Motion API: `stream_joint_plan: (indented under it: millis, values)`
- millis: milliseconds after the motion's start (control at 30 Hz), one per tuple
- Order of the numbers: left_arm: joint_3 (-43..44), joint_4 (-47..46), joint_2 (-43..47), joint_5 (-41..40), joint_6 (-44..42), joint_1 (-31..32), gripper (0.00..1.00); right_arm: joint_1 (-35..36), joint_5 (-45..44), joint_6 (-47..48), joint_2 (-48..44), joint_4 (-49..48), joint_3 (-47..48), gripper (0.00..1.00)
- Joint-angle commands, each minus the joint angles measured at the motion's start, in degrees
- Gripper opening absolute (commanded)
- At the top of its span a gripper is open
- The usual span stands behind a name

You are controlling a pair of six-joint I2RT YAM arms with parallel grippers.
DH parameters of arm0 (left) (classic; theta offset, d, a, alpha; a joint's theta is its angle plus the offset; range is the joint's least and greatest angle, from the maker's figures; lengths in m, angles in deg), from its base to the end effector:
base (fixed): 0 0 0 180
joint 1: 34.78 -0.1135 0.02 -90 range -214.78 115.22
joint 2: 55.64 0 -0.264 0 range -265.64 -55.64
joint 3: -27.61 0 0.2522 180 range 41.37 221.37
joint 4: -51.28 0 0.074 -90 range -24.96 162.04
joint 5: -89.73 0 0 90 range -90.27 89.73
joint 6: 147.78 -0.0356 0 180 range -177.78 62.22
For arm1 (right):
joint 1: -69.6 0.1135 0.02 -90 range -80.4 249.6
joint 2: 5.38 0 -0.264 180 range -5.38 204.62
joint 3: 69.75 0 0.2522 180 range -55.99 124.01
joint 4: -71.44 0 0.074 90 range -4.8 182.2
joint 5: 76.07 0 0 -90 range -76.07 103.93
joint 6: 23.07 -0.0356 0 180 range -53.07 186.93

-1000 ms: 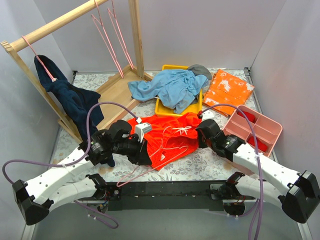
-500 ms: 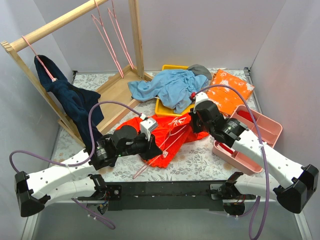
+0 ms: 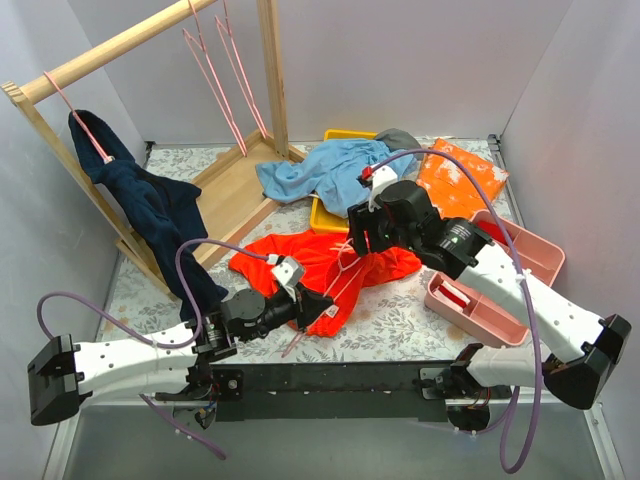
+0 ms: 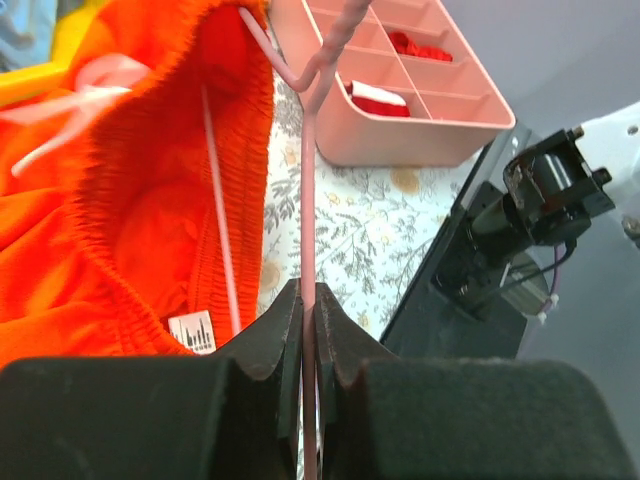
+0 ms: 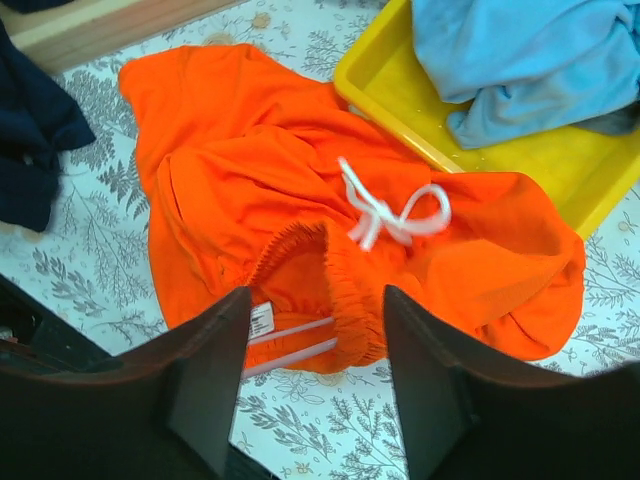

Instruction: Place the shorts on the hanger

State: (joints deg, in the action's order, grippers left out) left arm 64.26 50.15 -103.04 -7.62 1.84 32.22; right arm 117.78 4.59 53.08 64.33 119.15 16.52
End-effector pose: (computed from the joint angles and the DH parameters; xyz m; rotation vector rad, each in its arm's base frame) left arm 0.0811 -0.1794 0.2425 0.0203 1.9938 -1.4453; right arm 0.1801 0.1926 0.3766 -0.5375 2.0743 0.4722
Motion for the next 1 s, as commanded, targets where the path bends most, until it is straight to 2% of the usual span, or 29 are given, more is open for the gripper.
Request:
stream_joint_plan:
  millis: [0,133,233,333,400,533,600,667,967]
  values:
    - [-2.8,-14.2,1.8,-4.8,-0.6,0.5,0.00,-0.9,-5.3,-2.9,-5.0,-0.7,-1.4,0.70]
    - [-4.7,-16.3,3.6,-7.5,0.1,0.4,0.00,-0.9,-10.9,-9.4,-11.5,-2.8,-6.8,0.72]
    - [-6.4,-17.7,5.1,-9.0,0.9,0.4,0.00,-1.1,-13.3,-13.5,-17.3,-8.0,-17.0,0.71]
    - [-7.2,-18.2,5.7,-9.7,1.2,0.4,0.00,-1.8,-14.2,-16.8,-18.6,-11.4,-23.2,0.70]
    - [-7.1,-17.6,5.6,-9.4,1.1,0.4,0.00,-2.7,-14.3,-18.1,-17.9,-12.0,-23.9,0.70]
    - [-7.2,-17.4,5.6,-8.7,0.9,0.4,0.00,-9.3,-9.8,-19.7,-17.2,-13.7,-24.1,0.72]
    - [-7.5,-17.5,5.2,-8.7,0.7,0.4,0.00,-12.9,-2.7,-22.0,-17.5,-15.8,-24.2,0.72]
    - [-7.5,-18.1,4.8,-8.5,0.0,0.4,0.00,-16.7,0.8,-23.8,-17.1,-16.5,-23.7,0.71]
    - [-8.5,-24.9,-1.2,-7.0,-2.0,0.4,0.00,-18.9,6.1,-33.8,-10.1,-15.0,-22.6,0.70]
